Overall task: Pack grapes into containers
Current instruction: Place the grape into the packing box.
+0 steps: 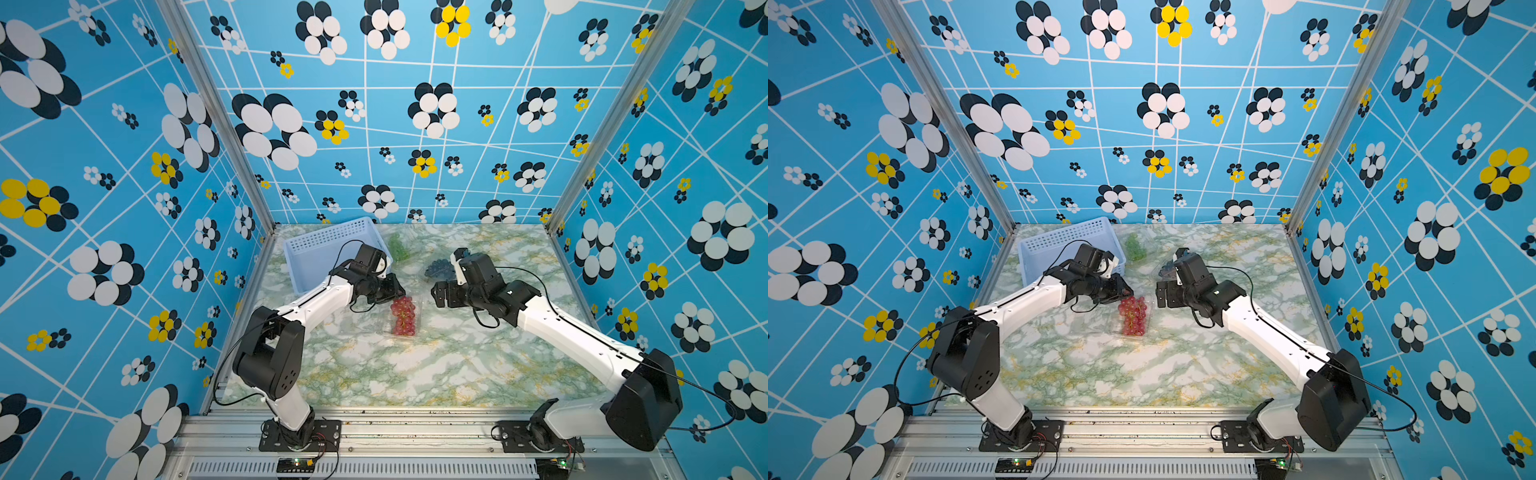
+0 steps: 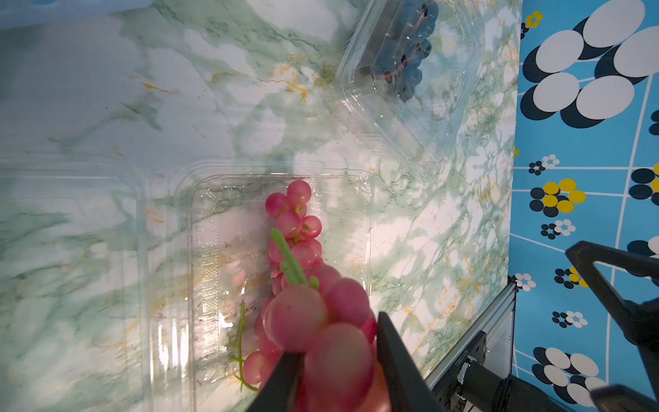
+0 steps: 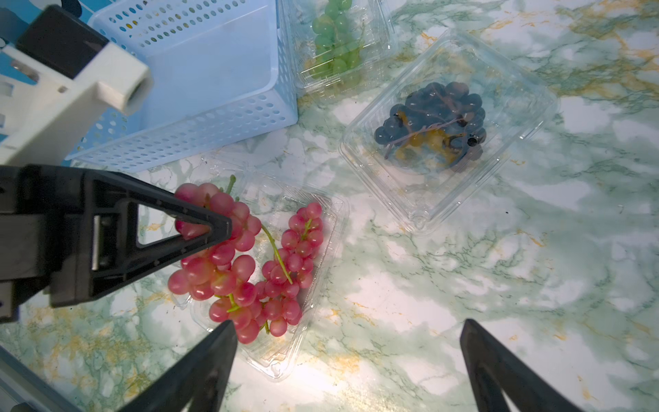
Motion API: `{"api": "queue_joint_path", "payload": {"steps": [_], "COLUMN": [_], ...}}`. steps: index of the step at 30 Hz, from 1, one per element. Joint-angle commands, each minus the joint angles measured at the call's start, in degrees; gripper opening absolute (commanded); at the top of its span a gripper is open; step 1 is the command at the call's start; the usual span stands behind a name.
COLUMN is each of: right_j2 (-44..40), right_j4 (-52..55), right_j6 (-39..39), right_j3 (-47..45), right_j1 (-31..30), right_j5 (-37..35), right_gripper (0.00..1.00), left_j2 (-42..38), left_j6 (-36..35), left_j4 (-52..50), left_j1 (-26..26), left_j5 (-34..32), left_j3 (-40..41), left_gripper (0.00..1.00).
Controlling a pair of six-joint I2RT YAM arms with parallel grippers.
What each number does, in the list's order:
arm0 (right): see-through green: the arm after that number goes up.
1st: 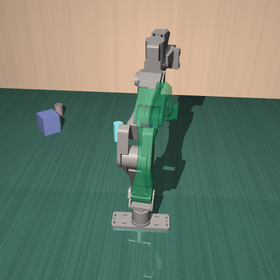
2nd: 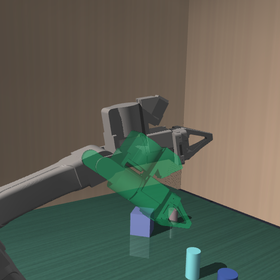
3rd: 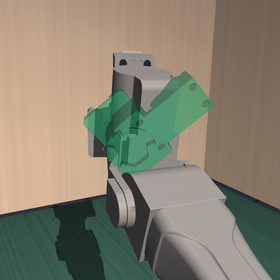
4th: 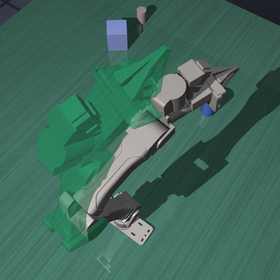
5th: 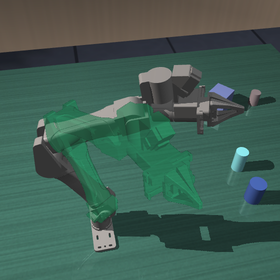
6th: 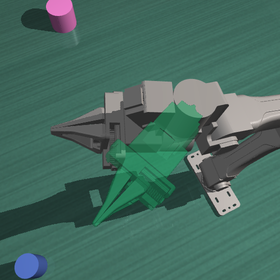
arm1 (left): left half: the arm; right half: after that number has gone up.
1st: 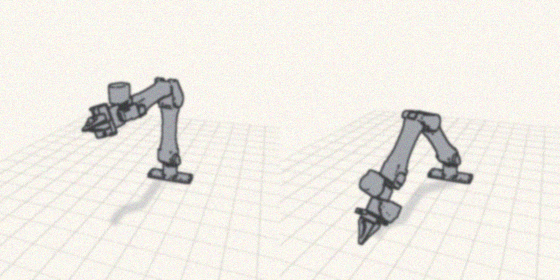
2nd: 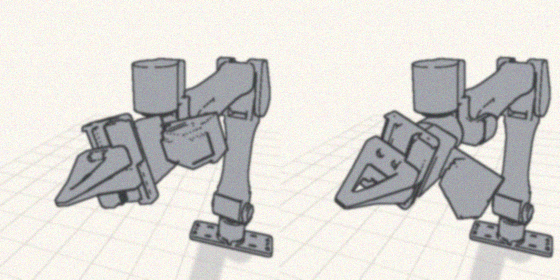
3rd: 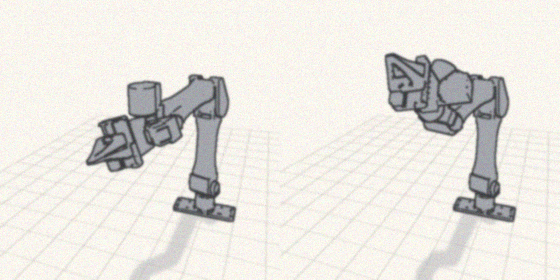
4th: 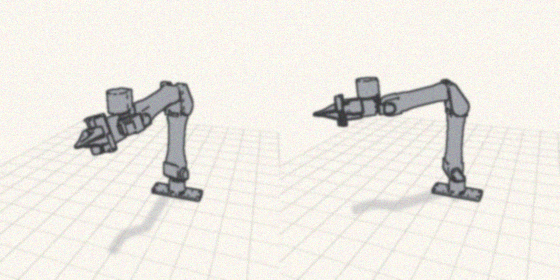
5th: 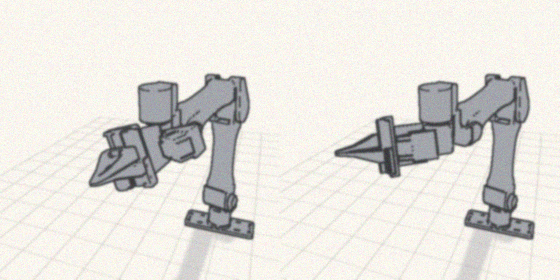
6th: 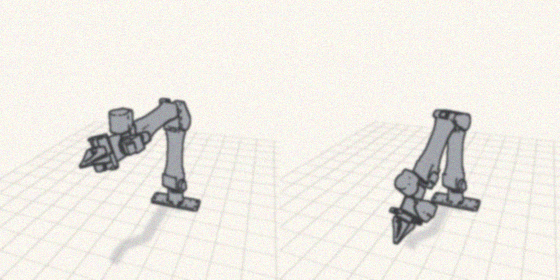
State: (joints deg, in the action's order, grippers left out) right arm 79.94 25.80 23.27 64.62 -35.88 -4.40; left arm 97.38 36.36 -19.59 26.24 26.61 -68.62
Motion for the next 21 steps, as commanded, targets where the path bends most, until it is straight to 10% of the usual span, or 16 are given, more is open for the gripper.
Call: {"api": "queue_joint_path", "payload": {"steps": [1,21], "right_j2": [0.9,6.0], "right_j4": [-1.5,-3.9], "right_j6": [0.9,2.1], "right_j3": [-0.8,-2.9], "right_j1": [-0.4,-3.8], "right_j5": [0.0,0.3], "right_gripper": [0.99,0.99], "left_j2": [2.9,4.6], "left_j6": [-1.1,-2.1], "left_j4": [1.5,-1.8], "left_j1": [0.3,-2.2], "left_j5": [0.9,-0.9], "left_j3": [0.7,-4.0], "left_gripper": [0.31,0.57]}}
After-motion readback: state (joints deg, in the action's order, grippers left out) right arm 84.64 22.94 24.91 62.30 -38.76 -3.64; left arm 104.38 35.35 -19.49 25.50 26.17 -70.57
